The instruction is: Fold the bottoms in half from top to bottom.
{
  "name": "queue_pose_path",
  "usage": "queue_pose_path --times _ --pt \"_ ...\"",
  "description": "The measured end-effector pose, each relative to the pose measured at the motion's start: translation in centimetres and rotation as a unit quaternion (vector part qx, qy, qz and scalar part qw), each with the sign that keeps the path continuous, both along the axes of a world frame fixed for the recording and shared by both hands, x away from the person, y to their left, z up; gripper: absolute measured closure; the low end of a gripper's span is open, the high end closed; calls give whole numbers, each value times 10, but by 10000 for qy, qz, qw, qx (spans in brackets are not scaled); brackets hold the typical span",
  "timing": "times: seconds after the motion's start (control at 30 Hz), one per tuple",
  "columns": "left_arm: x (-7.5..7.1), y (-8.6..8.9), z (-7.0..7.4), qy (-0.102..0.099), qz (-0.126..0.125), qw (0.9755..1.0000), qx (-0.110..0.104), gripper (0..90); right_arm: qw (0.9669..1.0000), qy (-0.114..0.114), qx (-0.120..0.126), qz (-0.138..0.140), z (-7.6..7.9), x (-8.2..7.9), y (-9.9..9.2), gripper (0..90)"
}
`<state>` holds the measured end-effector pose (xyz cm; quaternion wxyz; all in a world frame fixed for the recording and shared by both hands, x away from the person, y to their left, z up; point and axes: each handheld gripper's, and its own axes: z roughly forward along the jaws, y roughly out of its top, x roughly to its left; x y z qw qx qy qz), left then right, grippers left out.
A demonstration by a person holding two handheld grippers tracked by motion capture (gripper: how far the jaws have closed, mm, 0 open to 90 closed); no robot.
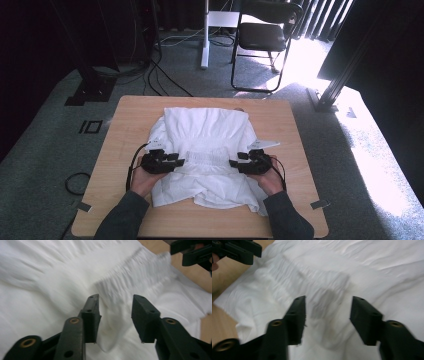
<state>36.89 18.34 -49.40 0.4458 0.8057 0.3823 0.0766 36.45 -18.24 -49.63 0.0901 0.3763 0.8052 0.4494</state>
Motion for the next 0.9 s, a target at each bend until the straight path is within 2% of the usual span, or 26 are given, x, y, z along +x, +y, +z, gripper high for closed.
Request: queue_pose_path --times 0.03,0.07,0.1,0.17,0.23,0.3,0.4,0.47,0.57,0.7,0.8,0.9 --pt "10 -2 1 28 30 10000 32 650 9999 19 13 -115 2 6 -1 601" --pt "17 -6 1 66 66 9999 102 753 9996 43 10 -276 2 15 -1 768" --pt "22 -9 0 87 131 9997 182 807 9992 124 39 -389 1 23 1 808" --pt "34 -16 -4 199 198 9992 268 846 9986 188 -18 -503 -2 36 7 821" --pt "45 -22 -11 317 235 9987 336 848 9977 306 -84 -596 -6 48 14 820" --pt "53 -28 -20 465 234 9976 463 848 9965 384 -258 -691 -11 58 21 820" --pt "58 -33 -33 615 186 9967 505 846 9955 607 -355 -631 -22 68 29 815" --pt "56 -34 -36 637 159 9968 451 843 9955 665 -433 -523 -28 70 33 795" --pt "46 -34 -35 573 46 9978 329 828 9967 677 -214 -388 -29 65 32 773" --pt "28 -37 -32 394 -166 9988 233 814 9985 527 -44 -141 -22 51 25 738" --pt "14 -40 -33 344 -339 9987 184 804 9992 402 -54 49 -18 38 21 721" --pt "2 -43 -36 354 -486 9980 179 796 9996 255 -62 123 -13 28 17 711"
